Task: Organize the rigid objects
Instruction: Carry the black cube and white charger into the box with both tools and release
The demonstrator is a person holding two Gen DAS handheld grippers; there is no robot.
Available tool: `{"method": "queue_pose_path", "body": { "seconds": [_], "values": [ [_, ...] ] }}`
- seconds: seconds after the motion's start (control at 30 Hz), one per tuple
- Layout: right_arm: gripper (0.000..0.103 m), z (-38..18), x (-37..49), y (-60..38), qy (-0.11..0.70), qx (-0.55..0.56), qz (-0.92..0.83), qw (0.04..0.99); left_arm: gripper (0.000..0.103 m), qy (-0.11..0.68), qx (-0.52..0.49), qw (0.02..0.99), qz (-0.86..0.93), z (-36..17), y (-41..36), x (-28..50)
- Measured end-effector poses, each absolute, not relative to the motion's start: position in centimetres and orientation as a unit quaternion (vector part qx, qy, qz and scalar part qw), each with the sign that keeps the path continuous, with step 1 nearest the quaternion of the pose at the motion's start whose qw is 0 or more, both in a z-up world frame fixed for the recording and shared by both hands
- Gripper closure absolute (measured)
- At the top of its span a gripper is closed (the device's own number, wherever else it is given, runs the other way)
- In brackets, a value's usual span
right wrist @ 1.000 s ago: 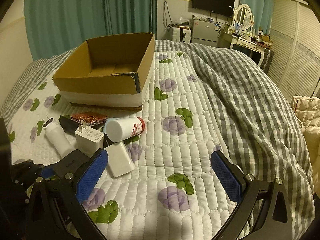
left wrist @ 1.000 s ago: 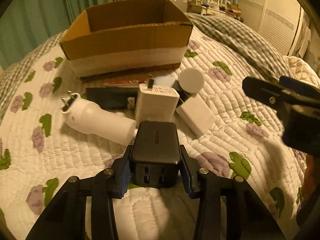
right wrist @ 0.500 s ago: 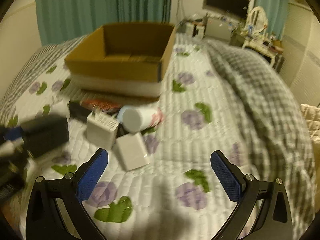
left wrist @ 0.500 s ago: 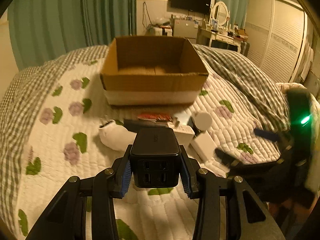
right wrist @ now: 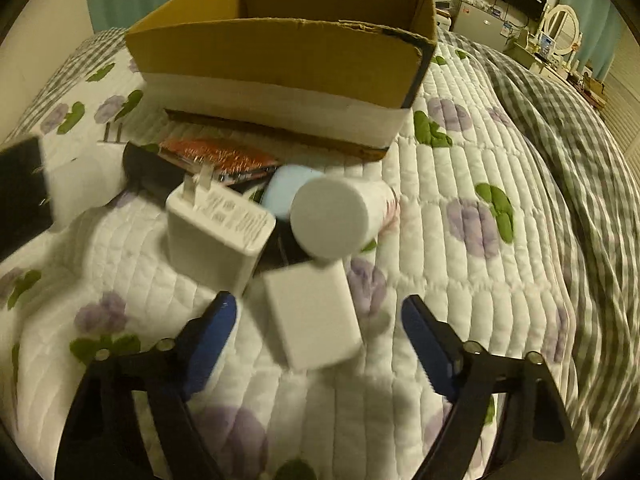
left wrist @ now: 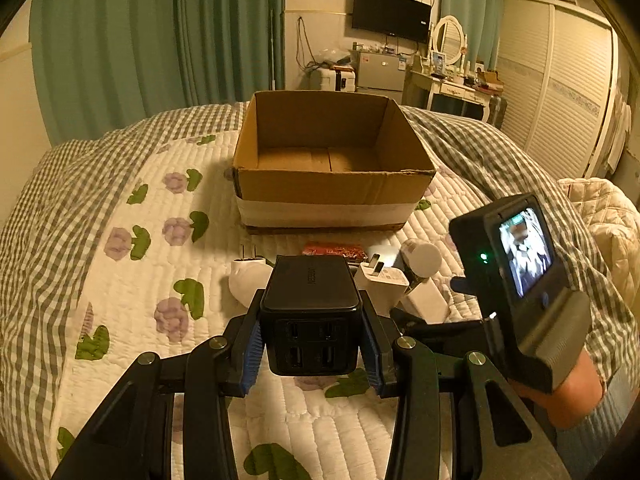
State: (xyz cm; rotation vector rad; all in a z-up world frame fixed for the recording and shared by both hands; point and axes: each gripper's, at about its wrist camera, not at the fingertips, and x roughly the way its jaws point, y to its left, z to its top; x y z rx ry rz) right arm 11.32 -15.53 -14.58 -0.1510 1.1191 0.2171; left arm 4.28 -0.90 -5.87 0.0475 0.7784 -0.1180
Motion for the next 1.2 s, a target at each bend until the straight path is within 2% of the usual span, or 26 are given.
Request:
{"method": "queue_pose_path", "body": {
  "seconds": [0.13, 0.23, 0.27, 0.3, 0.63, 0.83, 0.97, 1.2],
  "values": [
    [0.031, -14.6, 11.2, -15.1, 0.525, -0.079, 0.114, 0.840, 0.061, 0.379, 0.022, 0.923, -0.055, -5.8, -0.8, 4.3],
    [0.046, -14.3, 10.9, -14.7, 0.521, -0.084, 0.128, 0.839, 0.061, 0.379, 0.030, 0.923, -0.051, -5.8, -0.9, 4.2],
    [0.057, -14.2, 10.7, -14.6, 0.517, -0.092, 0.125, 0.842, 0.061, 0.380, 0.033, 0.923, -0.050, -5.8, -1.0, 4.2],
    [0.059, -13.9, 10.3, -14.4, 0.512, -0.098, 0.122, 0.845, 0.061, 0.380, 0.034, 0.923, -0.049, -5.8, -1.0, 4.1],
    [0.062, -8.7, 8.4, -16.4, 0.465, -0.064, 0.127, 0.874, 0.061, 0.378, 0.033, 0.924, -0.045, -3.9, -1.7, 3.6],
    [0.062, -1.0, 8.5, -17.5, 0.403, -0.040, 0.140, 0.904, 0.061, 0.343, 0.038, 0.937, -0.049, 0.1, -2.3, 3.8],
    [0.062, 3.9, 9.4, -16.7, 0.360, -0.061, 0.150, 0.919, 0.061, 0.313, 0.050, 0.948, -0.042, 2.9, -2.4, 4.8],
    [0.062, 8.5, 13.4, -16.3, 0.330, -0.056, 0.165, 0.928, 0.061, 0.283, 0.051, 0.958, -0.021, 5.6, -1.6, 9.4]
  ]
}}
